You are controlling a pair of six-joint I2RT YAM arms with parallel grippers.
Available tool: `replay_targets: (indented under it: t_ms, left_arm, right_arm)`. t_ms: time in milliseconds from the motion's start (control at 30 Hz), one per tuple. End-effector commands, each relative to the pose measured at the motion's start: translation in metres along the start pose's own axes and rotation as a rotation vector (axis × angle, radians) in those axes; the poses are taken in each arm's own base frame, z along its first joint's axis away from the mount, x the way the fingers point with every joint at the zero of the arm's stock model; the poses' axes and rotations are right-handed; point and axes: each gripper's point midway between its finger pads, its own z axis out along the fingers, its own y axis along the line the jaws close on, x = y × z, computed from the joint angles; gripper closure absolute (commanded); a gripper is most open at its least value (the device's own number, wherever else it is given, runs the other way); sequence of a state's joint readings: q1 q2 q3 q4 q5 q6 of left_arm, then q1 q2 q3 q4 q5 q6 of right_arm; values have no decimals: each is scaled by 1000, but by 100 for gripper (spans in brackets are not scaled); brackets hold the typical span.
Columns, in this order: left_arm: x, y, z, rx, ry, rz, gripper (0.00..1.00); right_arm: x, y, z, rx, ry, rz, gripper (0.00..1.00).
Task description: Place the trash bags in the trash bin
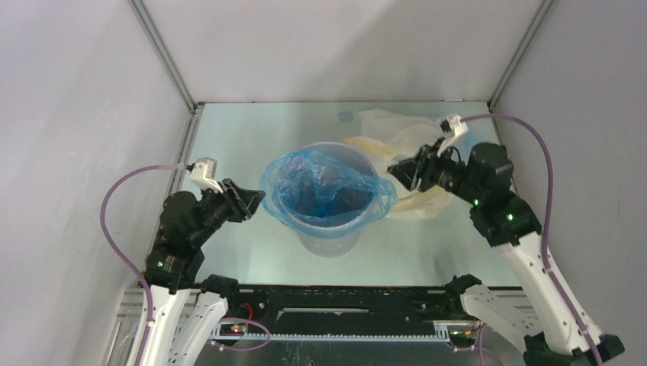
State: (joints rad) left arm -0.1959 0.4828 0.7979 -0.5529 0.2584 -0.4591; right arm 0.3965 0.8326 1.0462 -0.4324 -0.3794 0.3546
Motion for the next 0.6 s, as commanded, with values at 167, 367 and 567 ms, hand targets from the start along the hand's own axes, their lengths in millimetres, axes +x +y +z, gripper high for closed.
replay_targets:
  t_ms: [167,367,567]
  left_arm:
    - [21,-41,-3,201,165,-137,39]
    - [21,-47,1,230,198,-164,27]
    - [23,-47,10,233,243,-185,41]
  right_arm:
    - [-20,26,54,-216,174,26,58]
    - [-5,37,72,-253,244,59,55]
    - [13,45,83,-285,319,70,54]
